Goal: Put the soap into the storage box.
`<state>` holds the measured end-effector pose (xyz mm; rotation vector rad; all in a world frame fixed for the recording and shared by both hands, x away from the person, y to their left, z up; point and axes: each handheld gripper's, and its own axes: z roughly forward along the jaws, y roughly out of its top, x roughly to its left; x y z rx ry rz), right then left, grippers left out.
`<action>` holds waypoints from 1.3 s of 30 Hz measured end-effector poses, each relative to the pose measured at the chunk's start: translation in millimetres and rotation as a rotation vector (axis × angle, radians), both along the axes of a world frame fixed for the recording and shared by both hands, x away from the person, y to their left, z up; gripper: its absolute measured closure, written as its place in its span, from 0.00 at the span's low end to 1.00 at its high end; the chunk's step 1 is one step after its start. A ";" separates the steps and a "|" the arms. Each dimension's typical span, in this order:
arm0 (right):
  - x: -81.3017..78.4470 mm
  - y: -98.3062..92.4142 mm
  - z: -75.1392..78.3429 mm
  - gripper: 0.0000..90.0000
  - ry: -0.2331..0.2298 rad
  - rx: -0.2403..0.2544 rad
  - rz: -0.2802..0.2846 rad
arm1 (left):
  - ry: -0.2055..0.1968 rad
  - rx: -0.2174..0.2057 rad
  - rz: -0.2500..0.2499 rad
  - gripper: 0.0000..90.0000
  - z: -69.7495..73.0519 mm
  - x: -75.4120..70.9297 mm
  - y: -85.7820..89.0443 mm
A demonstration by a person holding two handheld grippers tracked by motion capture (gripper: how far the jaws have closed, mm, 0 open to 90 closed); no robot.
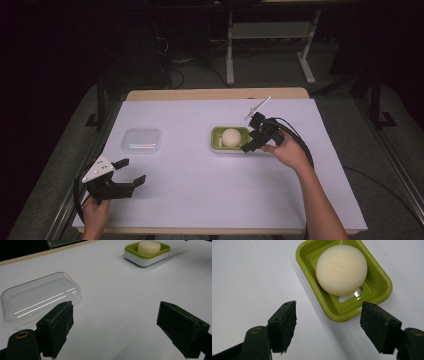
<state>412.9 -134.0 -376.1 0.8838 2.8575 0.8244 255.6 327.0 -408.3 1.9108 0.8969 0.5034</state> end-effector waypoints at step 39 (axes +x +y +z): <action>-49.2 -43.7 -16.4 0.31 -0.015 0.057 -0.037 | -0.002 0.008 -0.010 0.15 -0.7 0.0 -3.0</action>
